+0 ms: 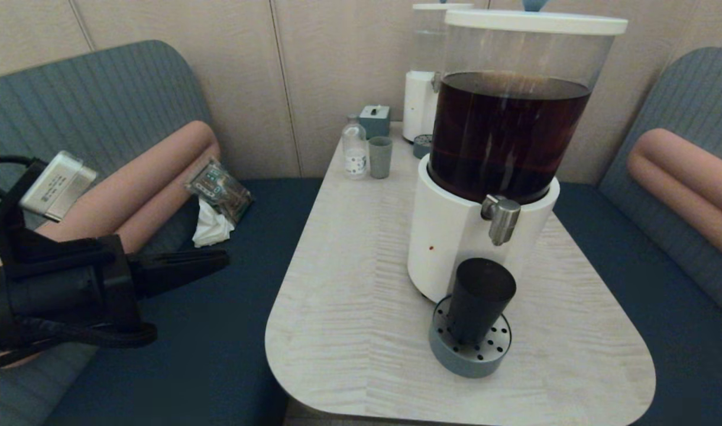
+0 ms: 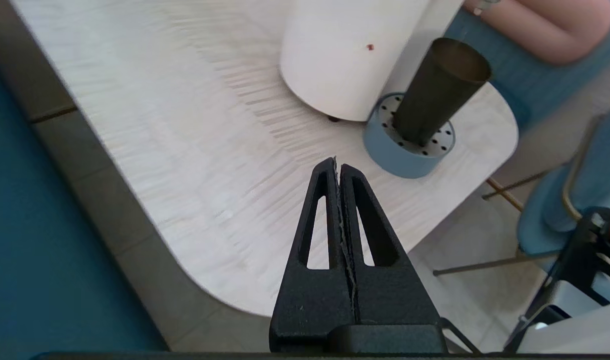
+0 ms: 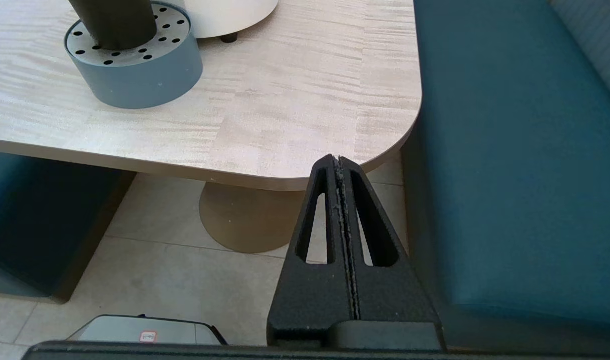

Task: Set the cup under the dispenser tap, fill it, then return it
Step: Turn off the faucet

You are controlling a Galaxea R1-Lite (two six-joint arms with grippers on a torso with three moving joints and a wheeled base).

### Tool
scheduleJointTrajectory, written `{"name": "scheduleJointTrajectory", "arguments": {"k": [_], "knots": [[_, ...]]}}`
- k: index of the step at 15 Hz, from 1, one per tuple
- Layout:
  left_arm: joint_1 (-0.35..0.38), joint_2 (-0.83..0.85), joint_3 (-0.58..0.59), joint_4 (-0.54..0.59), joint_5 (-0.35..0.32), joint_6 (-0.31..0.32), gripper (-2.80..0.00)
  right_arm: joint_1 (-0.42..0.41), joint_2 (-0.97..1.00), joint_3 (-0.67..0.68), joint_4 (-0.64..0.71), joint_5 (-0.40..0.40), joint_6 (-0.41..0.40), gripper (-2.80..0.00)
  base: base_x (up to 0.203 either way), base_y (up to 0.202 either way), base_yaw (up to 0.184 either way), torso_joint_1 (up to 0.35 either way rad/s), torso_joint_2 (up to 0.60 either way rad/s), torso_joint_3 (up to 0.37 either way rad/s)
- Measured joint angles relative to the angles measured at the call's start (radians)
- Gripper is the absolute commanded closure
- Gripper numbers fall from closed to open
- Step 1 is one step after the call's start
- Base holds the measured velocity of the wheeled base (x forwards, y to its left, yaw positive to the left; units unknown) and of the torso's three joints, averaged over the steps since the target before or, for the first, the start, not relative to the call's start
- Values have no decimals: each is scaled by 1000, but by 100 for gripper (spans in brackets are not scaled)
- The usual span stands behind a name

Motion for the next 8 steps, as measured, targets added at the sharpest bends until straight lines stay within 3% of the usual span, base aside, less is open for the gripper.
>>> {"name": "scheduleJointTrajectory", "arguments": {"k": [8], "knots": [[-120, 184, -85, -137, 6, -12, 0, 0, 0, 0, 0, 0, 1, 0, 0, 0, 0, 0, 0, 0]]}}
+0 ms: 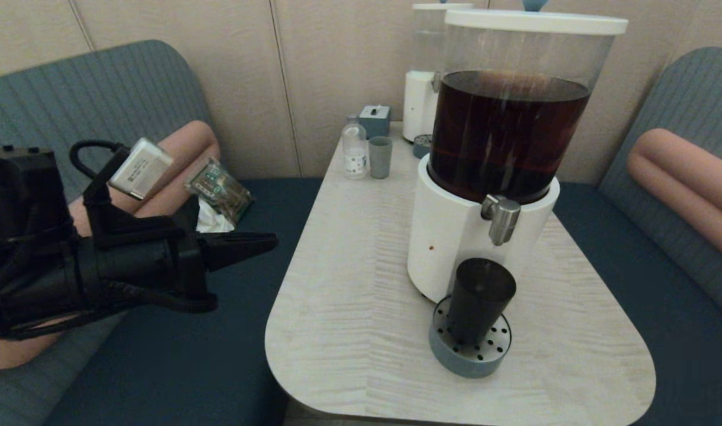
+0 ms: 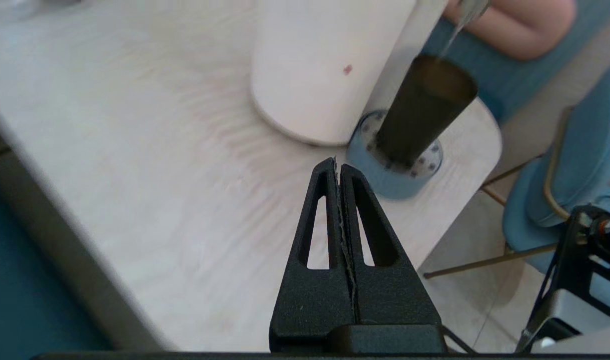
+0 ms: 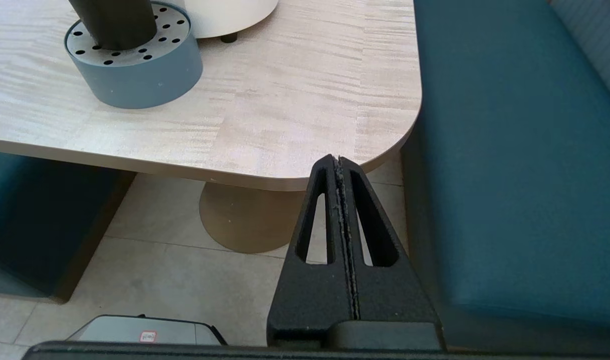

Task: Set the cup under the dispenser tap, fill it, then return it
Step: Turn off the faucet

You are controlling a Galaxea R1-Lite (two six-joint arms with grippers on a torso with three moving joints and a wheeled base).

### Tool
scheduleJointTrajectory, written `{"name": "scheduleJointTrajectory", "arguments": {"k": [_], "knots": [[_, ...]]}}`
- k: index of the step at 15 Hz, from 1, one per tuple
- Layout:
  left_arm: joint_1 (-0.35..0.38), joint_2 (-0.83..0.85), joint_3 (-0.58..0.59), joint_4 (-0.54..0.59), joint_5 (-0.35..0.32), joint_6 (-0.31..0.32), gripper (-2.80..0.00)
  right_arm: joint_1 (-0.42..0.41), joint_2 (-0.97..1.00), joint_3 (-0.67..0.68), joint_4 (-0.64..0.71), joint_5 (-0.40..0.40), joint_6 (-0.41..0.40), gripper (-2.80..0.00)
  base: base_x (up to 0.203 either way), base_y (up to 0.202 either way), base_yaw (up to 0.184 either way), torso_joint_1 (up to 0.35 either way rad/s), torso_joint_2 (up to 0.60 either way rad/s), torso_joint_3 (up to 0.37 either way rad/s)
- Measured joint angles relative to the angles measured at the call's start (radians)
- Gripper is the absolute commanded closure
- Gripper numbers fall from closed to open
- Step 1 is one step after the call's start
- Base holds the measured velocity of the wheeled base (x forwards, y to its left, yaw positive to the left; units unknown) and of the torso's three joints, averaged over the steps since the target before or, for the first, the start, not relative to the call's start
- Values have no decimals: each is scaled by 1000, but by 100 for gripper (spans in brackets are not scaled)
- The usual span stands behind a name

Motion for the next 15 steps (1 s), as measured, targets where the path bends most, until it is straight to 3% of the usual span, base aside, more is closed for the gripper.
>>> {"name": "scheduleJointTrajectory", "arguments": {"k": [3, 15], "knots": [[-70, 71, -85, -2, 1, -6, 0, 0, 0, 0, 0, 0, -1, 0, 0, 0, 0, 0, 0, 0], [-302, 369, -443, 2, 106, -17, 0, 0, 0, 0, 0, 0, -1, 0, 0, 0, 0, 0, 0, 0]]}}
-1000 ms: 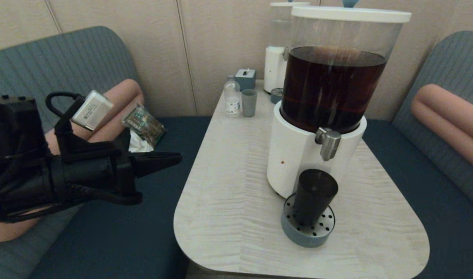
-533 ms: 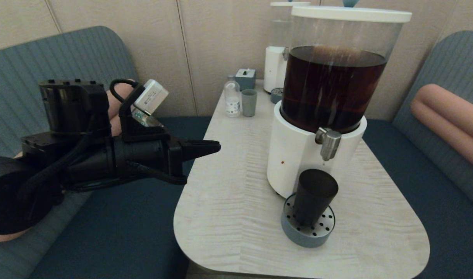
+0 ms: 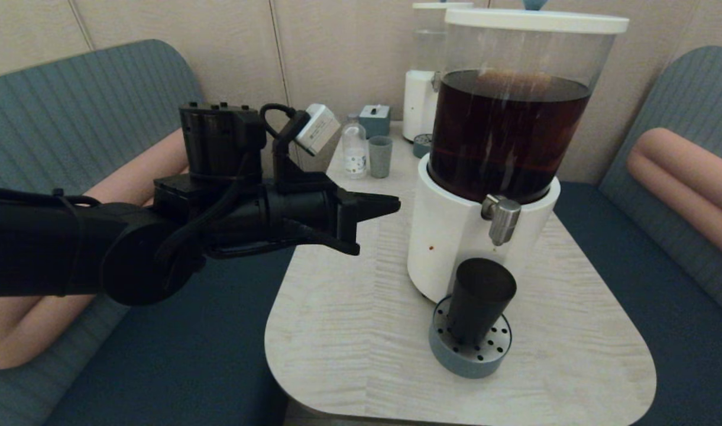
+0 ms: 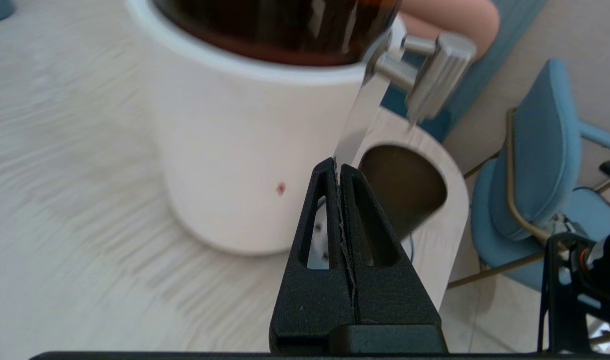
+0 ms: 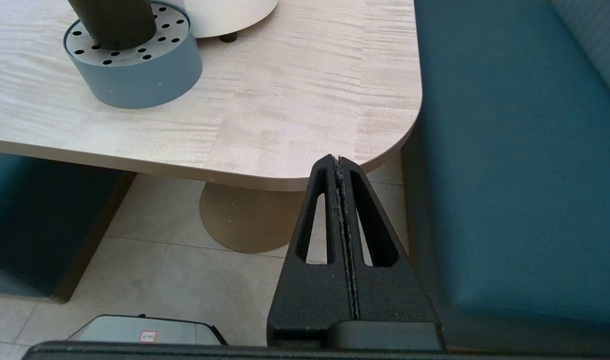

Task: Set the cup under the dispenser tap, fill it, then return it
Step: Turn off the faucet

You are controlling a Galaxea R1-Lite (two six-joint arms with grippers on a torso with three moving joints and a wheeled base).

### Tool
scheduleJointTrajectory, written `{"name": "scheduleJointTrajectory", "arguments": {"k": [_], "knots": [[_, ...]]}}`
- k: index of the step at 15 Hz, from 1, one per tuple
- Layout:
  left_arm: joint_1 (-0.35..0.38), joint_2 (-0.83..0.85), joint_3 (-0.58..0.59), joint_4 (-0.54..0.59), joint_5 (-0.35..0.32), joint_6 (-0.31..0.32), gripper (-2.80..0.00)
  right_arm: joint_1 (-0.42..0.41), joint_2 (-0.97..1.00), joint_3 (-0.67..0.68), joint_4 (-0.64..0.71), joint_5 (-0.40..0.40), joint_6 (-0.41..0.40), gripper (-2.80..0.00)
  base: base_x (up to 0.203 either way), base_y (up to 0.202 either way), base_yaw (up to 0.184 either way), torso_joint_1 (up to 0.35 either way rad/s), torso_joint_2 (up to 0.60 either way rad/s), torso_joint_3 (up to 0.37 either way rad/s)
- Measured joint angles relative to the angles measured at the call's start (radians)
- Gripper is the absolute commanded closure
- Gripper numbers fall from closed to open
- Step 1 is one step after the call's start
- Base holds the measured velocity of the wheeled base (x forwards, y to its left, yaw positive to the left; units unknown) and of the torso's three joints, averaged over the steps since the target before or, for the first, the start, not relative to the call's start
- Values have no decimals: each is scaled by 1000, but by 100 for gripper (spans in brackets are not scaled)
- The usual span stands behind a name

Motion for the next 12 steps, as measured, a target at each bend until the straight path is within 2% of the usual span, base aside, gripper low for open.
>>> {"name": "scheduleJointTrajectory", "arguments": {"k": [7, 10, 12], "knots": [[-81, 81, -75, -8, 63, -17, 0, 0, 0, 0, 0, 0, 0, 0, 0, 0, 0, 0, 0, 0], [-101, 99, -105, -12, 69, -30, 0, 0, 0, 0, 0, 0, 0, 0, 0, 0, 0, 0, 0, 0], [-116, 117, -119, -44, 84, -35, 0, 0, 0, 0, 0, 0, 0, 0, 0, 0, 0, 0, 0, 0]]}}
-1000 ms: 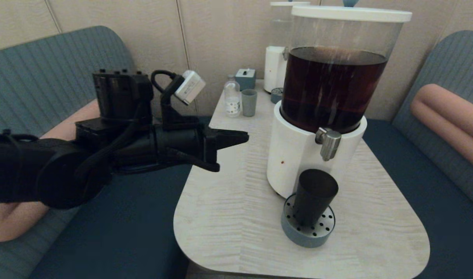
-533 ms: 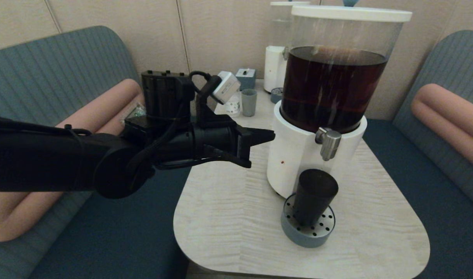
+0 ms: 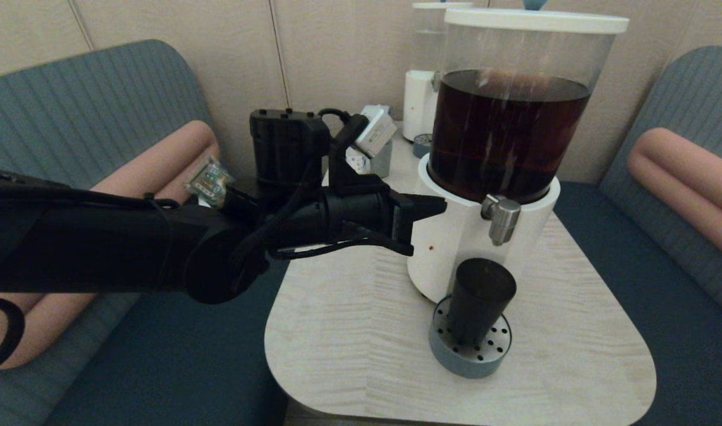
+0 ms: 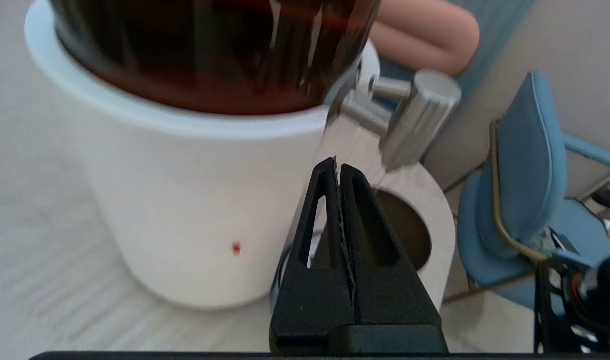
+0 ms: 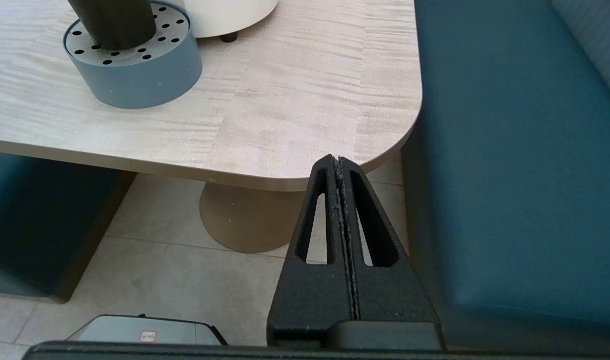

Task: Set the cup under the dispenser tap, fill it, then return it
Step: Turn off the faucet

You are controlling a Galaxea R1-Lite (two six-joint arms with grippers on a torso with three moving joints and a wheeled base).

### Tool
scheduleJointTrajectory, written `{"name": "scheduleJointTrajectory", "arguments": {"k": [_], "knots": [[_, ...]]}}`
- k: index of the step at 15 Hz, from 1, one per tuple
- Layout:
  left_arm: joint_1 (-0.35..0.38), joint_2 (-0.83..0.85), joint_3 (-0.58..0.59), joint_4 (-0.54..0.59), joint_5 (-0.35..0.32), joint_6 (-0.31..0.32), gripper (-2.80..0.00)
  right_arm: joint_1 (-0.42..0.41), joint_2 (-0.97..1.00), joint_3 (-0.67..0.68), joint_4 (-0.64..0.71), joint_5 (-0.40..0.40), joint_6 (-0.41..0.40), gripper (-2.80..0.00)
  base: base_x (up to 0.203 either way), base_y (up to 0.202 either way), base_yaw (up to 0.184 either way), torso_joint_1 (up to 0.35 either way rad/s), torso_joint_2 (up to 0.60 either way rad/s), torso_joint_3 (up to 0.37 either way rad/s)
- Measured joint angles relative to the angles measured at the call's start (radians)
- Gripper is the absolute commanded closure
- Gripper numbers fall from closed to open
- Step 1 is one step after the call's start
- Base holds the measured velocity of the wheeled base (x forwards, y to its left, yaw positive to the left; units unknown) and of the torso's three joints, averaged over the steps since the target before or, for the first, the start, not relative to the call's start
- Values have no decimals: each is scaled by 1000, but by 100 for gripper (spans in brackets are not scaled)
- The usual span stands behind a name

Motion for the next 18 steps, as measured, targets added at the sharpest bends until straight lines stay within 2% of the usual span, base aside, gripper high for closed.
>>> {"name": "scheduleJointTrajectory", "arguments": {"k": [3, 18], "knots": [[-18, 34, -12, -64, 22, -5, 0, 0, 0, 0, 0, -1, 0, 0, 0, 0, 0, 0, 0, 0], [-40, 109, -118, -69, 26, -13, 0, 0, 0, 0, 0, 0, 1, 0, 0, 0, 0, 0, 0, 0]]}}
